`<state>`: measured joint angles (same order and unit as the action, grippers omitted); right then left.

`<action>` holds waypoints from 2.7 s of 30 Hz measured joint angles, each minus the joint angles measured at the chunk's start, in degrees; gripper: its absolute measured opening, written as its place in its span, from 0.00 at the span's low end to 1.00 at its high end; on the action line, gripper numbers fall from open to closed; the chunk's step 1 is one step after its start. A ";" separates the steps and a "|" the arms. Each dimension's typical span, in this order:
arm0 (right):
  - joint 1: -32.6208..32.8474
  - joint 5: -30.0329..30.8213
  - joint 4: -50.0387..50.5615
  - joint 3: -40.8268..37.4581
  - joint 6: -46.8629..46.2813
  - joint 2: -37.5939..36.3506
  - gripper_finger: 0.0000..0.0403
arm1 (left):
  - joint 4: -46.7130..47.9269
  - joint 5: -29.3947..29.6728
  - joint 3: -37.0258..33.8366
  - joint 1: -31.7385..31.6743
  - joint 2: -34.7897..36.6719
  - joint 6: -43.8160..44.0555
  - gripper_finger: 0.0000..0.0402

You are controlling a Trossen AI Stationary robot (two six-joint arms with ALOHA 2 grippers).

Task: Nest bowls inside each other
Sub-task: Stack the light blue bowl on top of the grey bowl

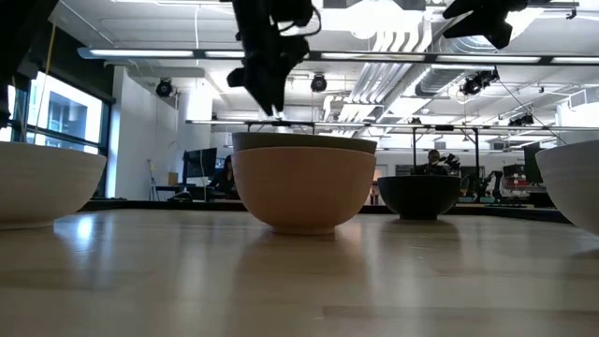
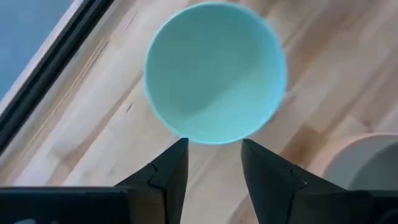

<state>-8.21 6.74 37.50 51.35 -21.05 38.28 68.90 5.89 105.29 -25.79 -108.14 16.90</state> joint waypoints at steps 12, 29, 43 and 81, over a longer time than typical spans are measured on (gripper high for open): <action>-1.28 2.55 4.42 0.00 -13.82 3.84 0.43 | 0.96 -0.26 -1.46 -7.09 -0.06 -1.93 0.35; -1.29 6.68 -3.60 0.00 -12.03 13.49 0.43 | 0.14 -7.41 -1.51 -12.62 -4.12 -0.54 0.35; -1.20 3.21 -3.87 0.00 -10.40 13.49 0.43 | -1.48 -9.57 -1.51 -8.95 -14.42 1.45 0.35; -1.22 1.87 -3.89 0.00 -6.96 13.46 0.43 | -2.47 -13.24 -1.51 -10.15 -15.60 -7.27 0.01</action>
<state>-9.43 8.61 33.61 51.35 -28.01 51.75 66.43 -7.35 103.79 -35.94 -123.74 9.63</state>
